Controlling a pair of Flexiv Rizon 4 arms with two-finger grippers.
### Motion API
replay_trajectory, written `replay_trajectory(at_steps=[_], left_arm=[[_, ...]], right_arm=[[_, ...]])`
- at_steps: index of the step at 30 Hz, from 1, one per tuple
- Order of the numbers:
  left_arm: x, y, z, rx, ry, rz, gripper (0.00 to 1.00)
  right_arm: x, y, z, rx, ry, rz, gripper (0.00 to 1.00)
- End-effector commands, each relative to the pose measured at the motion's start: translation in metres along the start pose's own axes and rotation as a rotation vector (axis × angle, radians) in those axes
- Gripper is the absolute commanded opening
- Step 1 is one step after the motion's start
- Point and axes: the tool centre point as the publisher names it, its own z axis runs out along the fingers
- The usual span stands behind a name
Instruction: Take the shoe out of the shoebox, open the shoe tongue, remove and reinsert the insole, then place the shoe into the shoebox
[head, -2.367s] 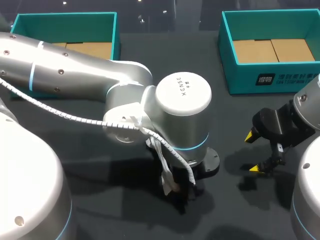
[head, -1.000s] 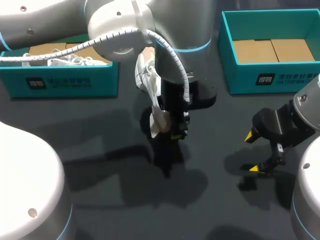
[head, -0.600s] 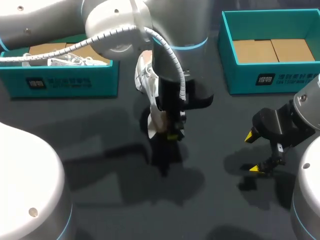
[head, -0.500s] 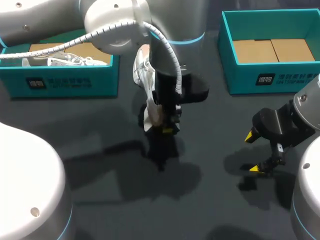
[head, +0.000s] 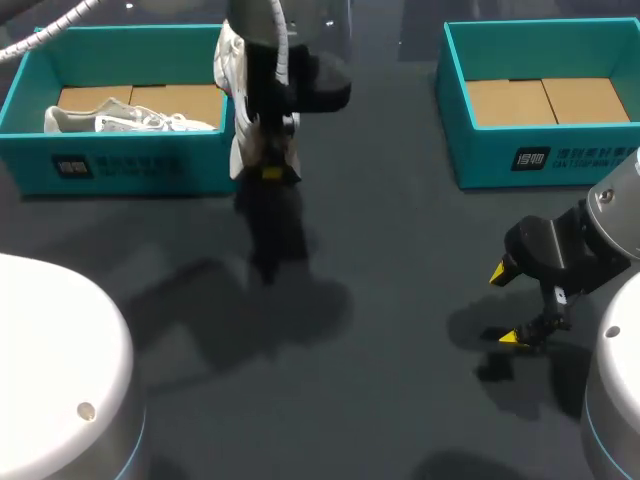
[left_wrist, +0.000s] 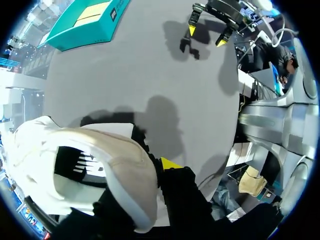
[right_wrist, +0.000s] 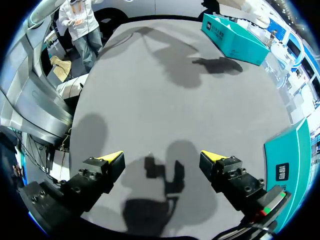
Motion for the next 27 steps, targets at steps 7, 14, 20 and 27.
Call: replay_trajectory(at_steps=[7,14,20,27], left_arm=[[-0.033,0.047,-0.019,-0.003,-0.043,0.023,0.00],[-0.033,0.047,-0.019,-0.003,-0.043,0.023,0.00],[-0.047,0.056,-0.020,-0.010,-0.047,0.009,0.00],[-0.106,0.094,-0.029,-0.013,-0.043,-0.022,0.00]], right_arm=[[0.002,0.000,0.000,0.002,-0.004,0.000,1.00],[0.002,0.000,0.000,0.002,-0.004,0.000,1.00],[0.002,0.000,0.000,0.002,-0.004,0.000,1.00],[0.002,0.000,0.000,0.002,-0.004,0.000,1.00]])
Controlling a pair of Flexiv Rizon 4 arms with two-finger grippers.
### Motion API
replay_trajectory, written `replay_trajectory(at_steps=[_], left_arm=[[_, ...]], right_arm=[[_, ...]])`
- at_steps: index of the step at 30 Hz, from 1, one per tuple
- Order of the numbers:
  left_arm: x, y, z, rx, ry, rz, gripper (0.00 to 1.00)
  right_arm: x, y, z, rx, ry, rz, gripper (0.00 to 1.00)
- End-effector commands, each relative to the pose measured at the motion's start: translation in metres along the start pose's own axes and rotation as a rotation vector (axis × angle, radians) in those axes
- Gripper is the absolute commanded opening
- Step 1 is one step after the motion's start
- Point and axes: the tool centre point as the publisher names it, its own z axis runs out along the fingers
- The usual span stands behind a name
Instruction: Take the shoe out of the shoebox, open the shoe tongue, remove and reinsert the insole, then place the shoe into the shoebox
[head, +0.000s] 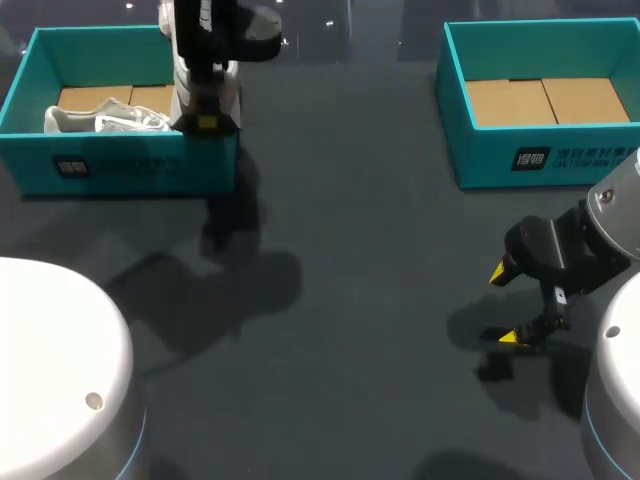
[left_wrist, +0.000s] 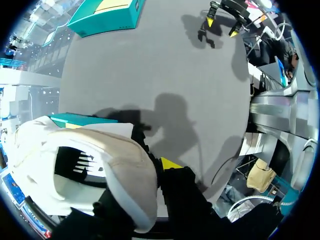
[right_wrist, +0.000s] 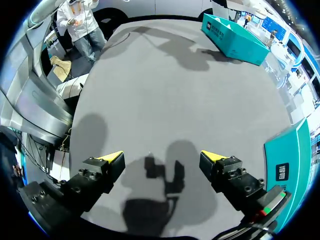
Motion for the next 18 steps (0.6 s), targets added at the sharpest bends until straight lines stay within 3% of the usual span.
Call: replay_trajectory(at_steps=[1,13,18], left_arm=[[-0.038,0.025,-0.005,0.024,0.026,0.000,0.00],[-0.144,0.090,-0.009,0.090,0.057,0.029,0.00],[-0.186,0.115,0.003,0.089,0.071,0.074,0.00]], right_arm=[[0.002,0.000,0.000,0.002,-0.004,0.000,1.00],[0.002,0.000,0.000,0.002,-0.004,0.000,1.00],[0.002,0.000,0.000,0.002,-0.004,0.000,1.00]])
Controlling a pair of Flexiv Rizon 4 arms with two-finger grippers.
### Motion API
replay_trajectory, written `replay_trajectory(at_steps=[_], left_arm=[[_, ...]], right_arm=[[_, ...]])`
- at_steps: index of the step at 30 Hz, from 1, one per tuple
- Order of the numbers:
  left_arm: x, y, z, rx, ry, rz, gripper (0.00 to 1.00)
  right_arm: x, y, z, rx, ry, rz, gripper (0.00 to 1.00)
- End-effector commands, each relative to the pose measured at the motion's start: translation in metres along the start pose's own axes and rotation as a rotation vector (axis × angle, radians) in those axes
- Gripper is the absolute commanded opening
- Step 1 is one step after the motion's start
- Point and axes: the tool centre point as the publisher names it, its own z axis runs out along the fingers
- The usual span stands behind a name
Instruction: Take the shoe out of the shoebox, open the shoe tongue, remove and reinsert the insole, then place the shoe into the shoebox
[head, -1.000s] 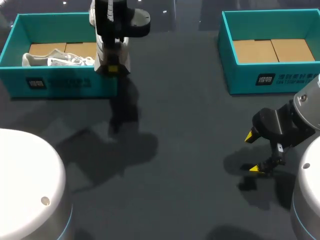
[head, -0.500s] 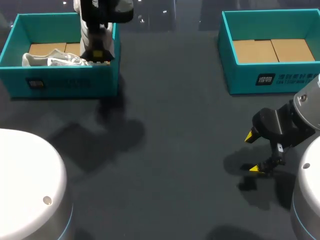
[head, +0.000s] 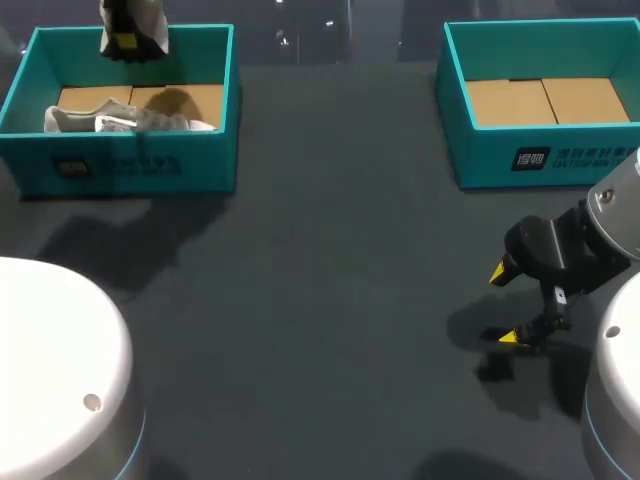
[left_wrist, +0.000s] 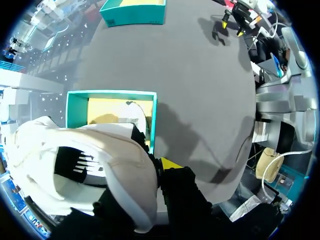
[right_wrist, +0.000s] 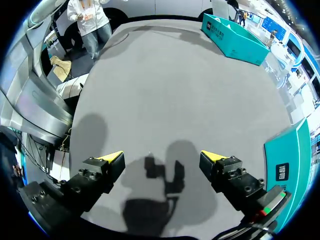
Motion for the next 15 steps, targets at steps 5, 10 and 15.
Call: replay_trajectory(at_steps=[5,10,15], left_arm=[[-0.069,0.042,0.026,0.004,0.075,0.020,0.00],[-0.098,0.066,0.033,0.013,0.088,0.008,0.00],[-0.126,0.091,0.036,0.048,0.107,0.004,0.00]], right_arm=[[0.002,0.000,0.000,0.002,-0.004,0.000,1.00],[0.002,0.000,0.000,0.002,-0.004,0.000,1.00],[0.002,0.000,0.000,0.002,-0.004,0.000,1.00]])
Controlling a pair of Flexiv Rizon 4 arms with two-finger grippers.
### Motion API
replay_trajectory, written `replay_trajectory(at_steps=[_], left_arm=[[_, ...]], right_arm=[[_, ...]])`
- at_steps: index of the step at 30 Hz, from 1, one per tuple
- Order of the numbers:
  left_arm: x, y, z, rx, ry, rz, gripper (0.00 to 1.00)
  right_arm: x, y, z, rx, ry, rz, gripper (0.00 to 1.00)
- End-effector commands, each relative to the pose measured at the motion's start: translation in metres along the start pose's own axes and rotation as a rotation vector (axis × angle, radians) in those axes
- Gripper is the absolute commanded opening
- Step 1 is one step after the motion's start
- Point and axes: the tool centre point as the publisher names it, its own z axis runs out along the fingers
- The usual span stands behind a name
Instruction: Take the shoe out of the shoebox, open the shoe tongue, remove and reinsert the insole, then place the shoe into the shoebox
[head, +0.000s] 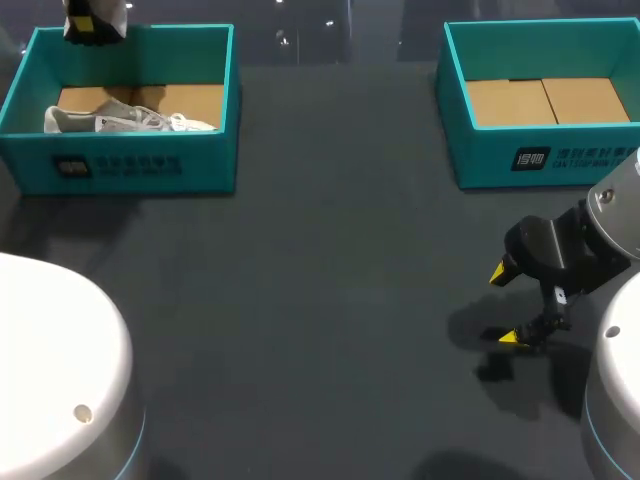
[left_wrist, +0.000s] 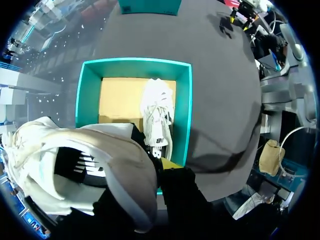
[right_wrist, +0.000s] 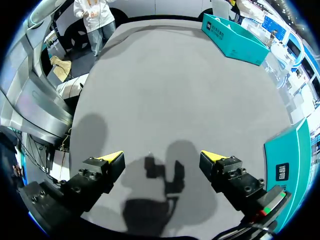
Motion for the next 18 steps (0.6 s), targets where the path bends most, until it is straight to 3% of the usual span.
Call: replay_trajectory(at_steps=[1,7,12,15,18], left_arm=[[-0.037,0.022,0.000,0.034,0.075,0.009,0.00],[-0.054,0.039,0.006,0.038,0.087,0.052,0.00],[-0.053,0.047,0.008,0.039,0.065,0.272,0.00],[-0.042,0.056,0.012,-0.026,-0.085,0.535,0.00],[-0.042,0.056,0.012,-0.026,-0.085,0.535,0.00]], right_arm=[[0.002,0.000,0.000,0.002,-0.004,0.000,1.00],[0.002,0.000,0.000,0.002,-0.004,0.000,1.00],[0.002,0.000,0.000,0.002,-0.004,0.000,1.00],[0.002,0.000,0.000,0.002,-0.004,0.000,1.00],[0.002,0.000,0.000,0.002,-0.004,0.000,1.00]])
